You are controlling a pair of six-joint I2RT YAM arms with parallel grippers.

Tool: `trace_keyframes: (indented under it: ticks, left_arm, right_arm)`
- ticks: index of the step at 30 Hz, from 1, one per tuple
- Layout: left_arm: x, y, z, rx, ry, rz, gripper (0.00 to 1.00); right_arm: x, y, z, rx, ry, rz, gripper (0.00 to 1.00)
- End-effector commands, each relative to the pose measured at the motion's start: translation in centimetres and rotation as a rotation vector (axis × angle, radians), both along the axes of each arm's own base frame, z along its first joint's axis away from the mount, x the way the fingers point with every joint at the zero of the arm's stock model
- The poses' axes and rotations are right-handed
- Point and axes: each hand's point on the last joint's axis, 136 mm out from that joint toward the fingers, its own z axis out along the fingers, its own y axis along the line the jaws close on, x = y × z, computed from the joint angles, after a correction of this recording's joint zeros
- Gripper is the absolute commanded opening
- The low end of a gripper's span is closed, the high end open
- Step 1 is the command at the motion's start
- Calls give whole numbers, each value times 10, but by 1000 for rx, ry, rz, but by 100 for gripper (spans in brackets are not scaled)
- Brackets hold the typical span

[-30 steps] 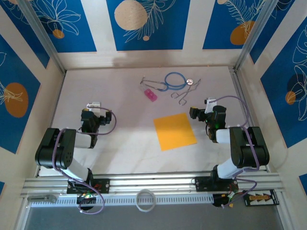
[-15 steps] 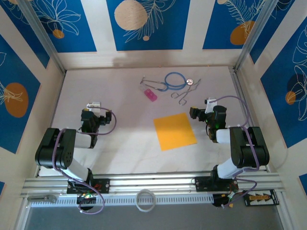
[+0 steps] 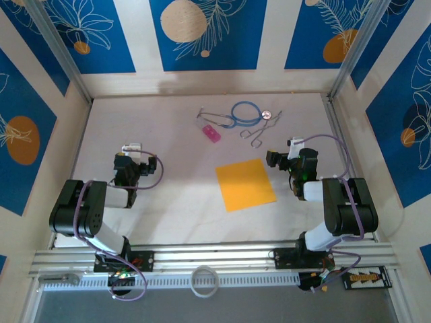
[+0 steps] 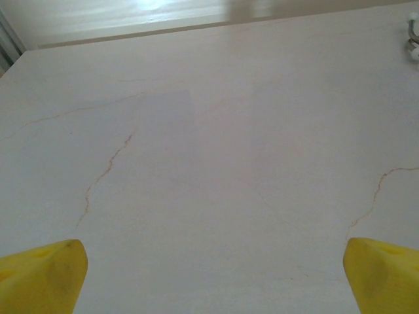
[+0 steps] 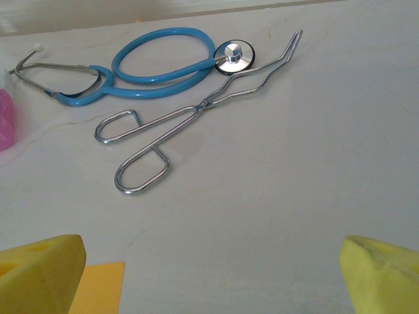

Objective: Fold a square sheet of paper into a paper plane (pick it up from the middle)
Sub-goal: Move the square sheet of paper to the center of the table.

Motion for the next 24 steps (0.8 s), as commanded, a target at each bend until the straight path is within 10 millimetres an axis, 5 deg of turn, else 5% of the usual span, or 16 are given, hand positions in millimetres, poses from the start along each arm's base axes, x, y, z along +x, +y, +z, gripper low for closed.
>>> trace_keyframes:
  ticks: [1, 11, 18, 24]
  left_arm:
    - [6, -3, 8, 7, -23, -11, 100]
    - [-6, -2, 18, -1, -99, -6, 100]
    - [-14, 18, 34, -10, -92, 113, 100]
    - [-18, 33, 45, -45, -19, 214, 100]
  right_arm:
    - [5, 1, 9, 1, -27, 3, 99]
    - [5, 1, 9, -10, -31, -6, 99]
    - [2, 5, 20, -40, -49, -11, 99]
    - [-20, 11, 39, -26, 194, 25, 99]
